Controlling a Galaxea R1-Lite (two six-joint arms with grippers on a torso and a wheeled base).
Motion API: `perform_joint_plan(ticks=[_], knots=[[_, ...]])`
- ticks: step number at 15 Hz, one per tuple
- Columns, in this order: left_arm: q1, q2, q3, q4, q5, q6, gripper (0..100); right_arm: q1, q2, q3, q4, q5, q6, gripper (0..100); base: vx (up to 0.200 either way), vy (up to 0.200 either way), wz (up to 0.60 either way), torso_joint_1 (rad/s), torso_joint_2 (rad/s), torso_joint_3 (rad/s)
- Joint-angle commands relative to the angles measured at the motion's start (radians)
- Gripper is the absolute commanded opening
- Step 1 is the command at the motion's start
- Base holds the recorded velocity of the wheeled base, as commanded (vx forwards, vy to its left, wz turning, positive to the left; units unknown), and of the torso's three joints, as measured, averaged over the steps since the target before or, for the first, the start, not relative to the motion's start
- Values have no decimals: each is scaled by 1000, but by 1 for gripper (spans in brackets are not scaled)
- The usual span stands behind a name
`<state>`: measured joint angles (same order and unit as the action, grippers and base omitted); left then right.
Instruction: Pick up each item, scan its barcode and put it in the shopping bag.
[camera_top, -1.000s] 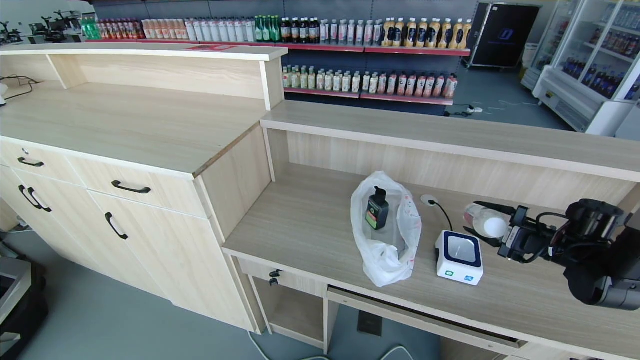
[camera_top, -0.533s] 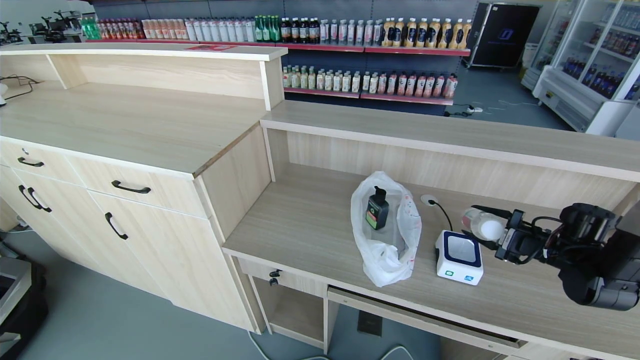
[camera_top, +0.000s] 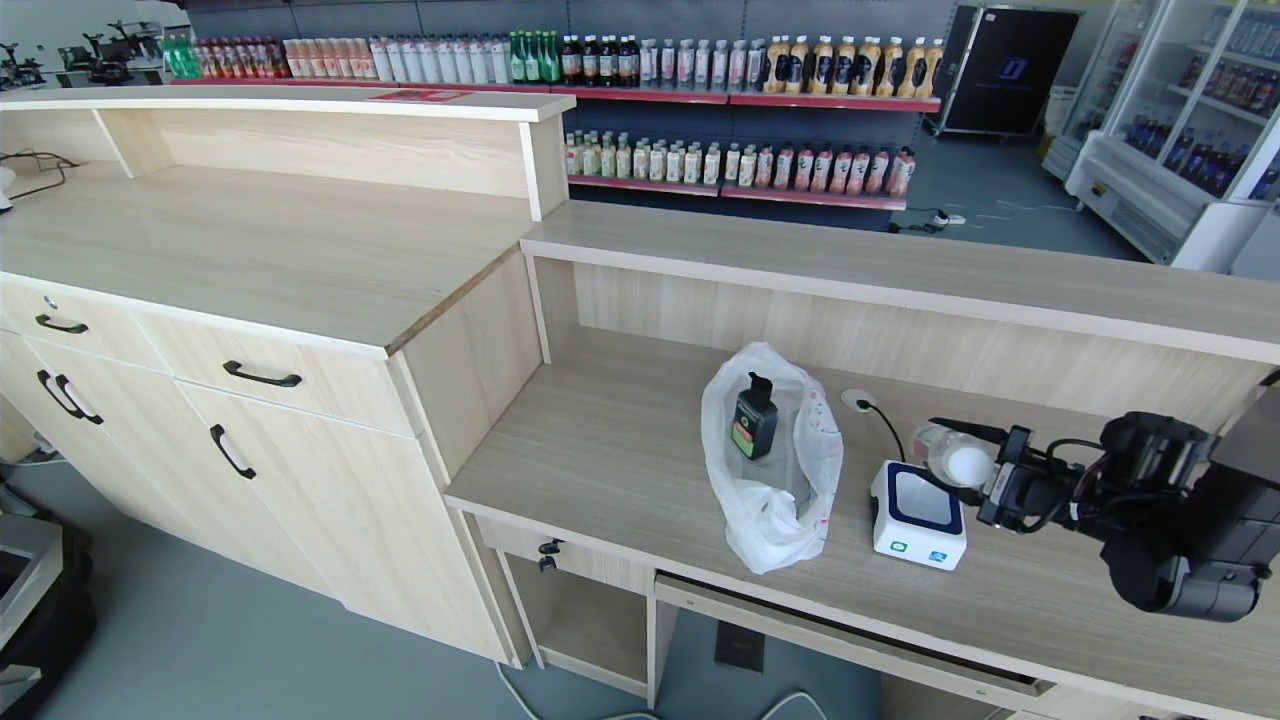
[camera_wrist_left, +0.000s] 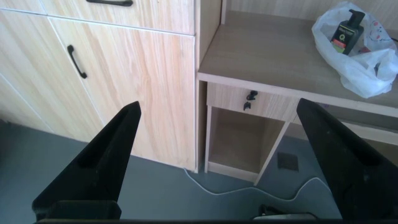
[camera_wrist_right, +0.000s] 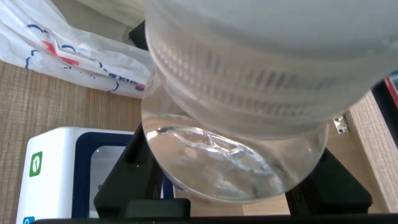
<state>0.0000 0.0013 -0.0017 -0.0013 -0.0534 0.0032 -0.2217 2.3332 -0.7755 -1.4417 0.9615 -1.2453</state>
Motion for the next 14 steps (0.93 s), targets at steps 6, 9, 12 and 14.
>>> perform_joint_plan(ticks=[6, 9, 12, 14], knots=[[0, 0, 0, 0, 0, 0, 100, 21, 31, -25, 0, 0, 1, 0, 0, 0, 0, 0, 0, 0], [0, 0, 0, 0, 0, 0, 100, 33, 43, -42, -6, 0, 21, 0, 0, 0, 0, 0, 0, 0], [0, 0, 0, 0, 0, 0, 100, 39, 51, -57, -6, 0, 26, 0, 0, 0, 0, 0, 0, 0], [0, 0, 0, 0, 0, 0, 100, 39, 54, -57, -6, -1, 26, 0, 0, 0, 0, 0, 0, 0]])
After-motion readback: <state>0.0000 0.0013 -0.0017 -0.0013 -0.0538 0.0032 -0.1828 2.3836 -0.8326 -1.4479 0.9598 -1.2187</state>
